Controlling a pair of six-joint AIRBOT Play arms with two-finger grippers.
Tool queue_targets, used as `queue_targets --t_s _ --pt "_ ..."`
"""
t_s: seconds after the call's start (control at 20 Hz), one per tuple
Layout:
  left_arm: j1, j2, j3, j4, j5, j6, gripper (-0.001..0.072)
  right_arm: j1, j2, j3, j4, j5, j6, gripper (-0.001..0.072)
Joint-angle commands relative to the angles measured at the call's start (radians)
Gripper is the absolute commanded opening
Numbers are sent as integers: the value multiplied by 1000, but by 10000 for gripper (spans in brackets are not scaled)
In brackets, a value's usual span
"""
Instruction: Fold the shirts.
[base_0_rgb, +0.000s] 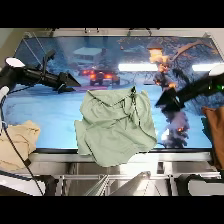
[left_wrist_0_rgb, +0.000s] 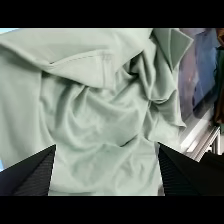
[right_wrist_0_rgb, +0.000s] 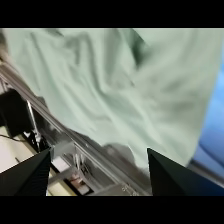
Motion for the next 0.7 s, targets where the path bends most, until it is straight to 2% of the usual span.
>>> queue_targets --t_s 0.0,0.2,0.35,0.4,0.45,0.5,0.55,0.6,0.65 --pt "-20 -87 4 5 15 2 709 -26 51 -270 -101 -128 -30 640" --pt "-90 -192 5 5 88 10 709 5 49 -493 -99 -425 -70 640" --pt "-130 -255 5 5 97 10 709 60 32 -522 -70 -502 -92 639" --pt "-142 -271 5 5 97 9 684 80 25 -522 -42 -502 -109 639" --pt "-151 -282 5 3 95 9 553 101 20 -522 -3 -502 -137 637" --pt "-158 -289 5 4 97 9 388 119 14 -522 39 -502 -153 567" --pt "-166 -293 5 4 98 9 253 130 11 -522 76 -502 -170 261" --pt "-169 -294 5 5 95 9 29 138 11 -521 112 -502 -183 33" --pt "-169 -294 5 5 94 8 1 138 11 -518 132 -501 -191 19"
